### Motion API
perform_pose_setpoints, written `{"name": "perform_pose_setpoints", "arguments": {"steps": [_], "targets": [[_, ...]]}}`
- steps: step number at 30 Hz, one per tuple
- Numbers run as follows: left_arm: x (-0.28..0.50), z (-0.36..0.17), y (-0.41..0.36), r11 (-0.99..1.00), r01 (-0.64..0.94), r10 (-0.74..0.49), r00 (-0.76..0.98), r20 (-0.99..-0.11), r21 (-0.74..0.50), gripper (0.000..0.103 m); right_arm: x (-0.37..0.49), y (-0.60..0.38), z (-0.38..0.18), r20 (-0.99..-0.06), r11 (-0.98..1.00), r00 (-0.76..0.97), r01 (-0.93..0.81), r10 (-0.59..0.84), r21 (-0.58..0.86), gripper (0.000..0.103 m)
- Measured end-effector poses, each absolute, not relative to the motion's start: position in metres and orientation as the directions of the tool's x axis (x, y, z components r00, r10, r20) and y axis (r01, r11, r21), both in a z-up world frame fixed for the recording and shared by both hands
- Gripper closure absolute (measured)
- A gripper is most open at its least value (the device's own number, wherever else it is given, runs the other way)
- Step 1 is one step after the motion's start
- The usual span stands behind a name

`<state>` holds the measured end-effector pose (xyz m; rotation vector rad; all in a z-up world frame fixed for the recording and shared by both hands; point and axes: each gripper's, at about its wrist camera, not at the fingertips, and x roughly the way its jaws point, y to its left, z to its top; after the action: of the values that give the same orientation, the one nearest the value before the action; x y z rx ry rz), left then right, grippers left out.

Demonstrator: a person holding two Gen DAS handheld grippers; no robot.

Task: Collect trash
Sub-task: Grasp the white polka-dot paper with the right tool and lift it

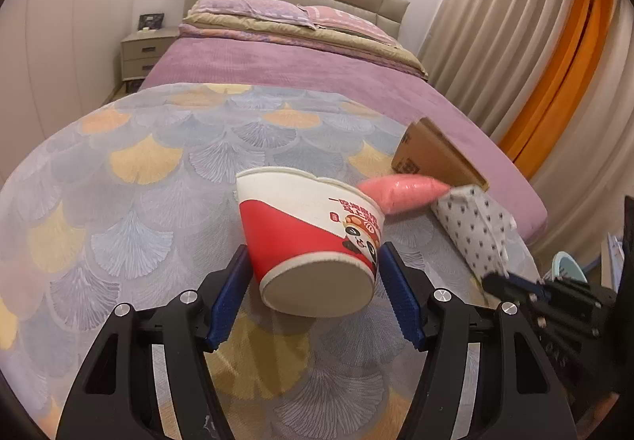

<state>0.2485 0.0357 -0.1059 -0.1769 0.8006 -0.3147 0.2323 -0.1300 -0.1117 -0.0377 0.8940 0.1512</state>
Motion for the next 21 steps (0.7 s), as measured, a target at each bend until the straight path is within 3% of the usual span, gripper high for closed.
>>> {"name": "perform_pose_setpoints", "arguments": {"steps": [2,4,6,21], "targets": [[0.247,-0.106,0.035,0.938,0.211,-0.344,0.654,-0.674,-0.274,0.04,0.228,-0.129,-0.111,-0.79,0.986,0.599,-0.165,0.13,0.038,0.096],[0.247,-0.106,0.035,0.937,0.214,-0.348,0.653,-0.672,-0.277,0.04,0.225,-0.129,-0.108,-0.789,0.985,0.6,-0.168,0.135,0.04,0.084],[0.246,-0.106,0.035,0.936,0.216,-0.35,0.654,-0.67,-0.279,0.04,0.219,-0.128,-0.104,-0.765,0.988,0.635,-0.155,0.104,0.006,0.049],[0.242,-0.106,0.04,0.926,0.22,-0.374,0.654,-0.658,-0.308,0.04,0.246,-0.099,-0.111,-0.786,0.983,0.608,-0.182,0.113,0.001,0.051]]}}
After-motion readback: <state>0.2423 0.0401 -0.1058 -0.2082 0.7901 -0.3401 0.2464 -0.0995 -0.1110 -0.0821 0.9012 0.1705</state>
